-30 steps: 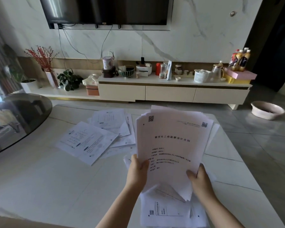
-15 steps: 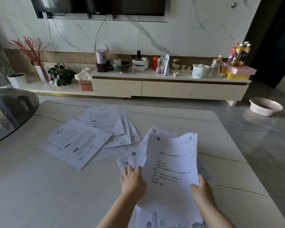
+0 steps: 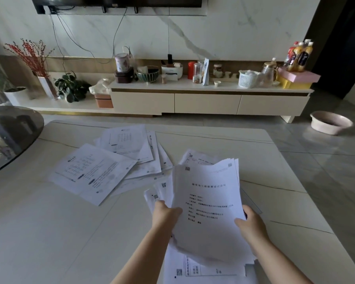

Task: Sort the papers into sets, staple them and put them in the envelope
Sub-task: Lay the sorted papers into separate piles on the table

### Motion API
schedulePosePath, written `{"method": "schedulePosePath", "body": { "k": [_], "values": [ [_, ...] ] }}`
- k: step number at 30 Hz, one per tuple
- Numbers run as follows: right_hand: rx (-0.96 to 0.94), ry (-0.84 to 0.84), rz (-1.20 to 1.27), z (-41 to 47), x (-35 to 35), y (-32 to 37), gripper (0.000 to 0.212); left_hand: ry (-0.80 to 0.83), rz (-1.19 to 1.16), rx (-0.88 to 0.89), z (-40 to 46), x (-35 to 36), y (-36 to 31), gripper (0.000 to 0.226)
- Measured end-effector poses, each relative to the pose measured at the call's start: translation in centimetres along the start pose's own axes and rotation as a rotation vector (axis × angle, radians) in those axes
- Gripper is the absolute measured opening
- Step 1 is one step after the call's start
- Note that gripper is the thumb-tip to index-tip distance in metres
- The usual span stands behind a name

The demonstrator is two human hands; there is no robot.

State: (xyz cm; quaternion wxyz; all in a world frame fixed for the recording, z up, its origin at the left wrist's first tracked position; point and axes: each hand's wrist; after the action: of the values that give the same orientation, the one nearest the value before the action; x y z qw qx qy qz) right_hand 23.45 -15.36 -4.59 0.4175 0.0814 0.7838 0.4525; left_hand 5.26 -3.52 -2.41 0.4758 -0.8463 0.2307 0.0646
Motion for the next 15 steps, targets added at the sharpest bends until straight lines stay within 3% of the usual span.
{"method": "schedulePosePath", "body": {
  "k": [4, 11, 12, 15],
  "values": [
    [0.013, 0.003, 0.050, -0.1, -0.2, 0.2, 0.024, 0.049, 0.276, 0.087, -0.8, 0.2, 0.0, 0.014],
    [-0.004, 0.019, 0.110, -1.5, -2.4, 0.1, 0.030, 0.114, -0.024, 0.092, -3.1, -0.1, 1.3, 0.015],
    [-0.010, 0.028, 0.101, -1.8, -2.4, -0.1, 0.030, 0.101, 0.028, 0.095, -3.4, -0.3, 1.7, 0.015],
    [0.002, 0.092, 0.013, -3.0, -2.0, -0.5, 0.032, -0.002, 0.491, 0.146, -3.8, -0.7, 3.5, 0.027]
  ]
}}
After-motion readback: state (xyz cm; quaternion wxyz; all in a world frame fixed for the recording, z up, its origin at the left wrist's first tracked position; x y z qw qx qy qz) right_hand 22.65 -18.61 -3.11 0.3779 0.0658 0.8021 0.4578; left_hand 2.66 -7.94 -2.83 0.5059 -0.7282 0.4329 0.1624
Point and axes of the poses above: each hand's wrist, its own z-axis towards the middle knuckle, its own x-axis out of the palm, y = z × x, and after that the axes turned 3 degrees about -x, right-handed
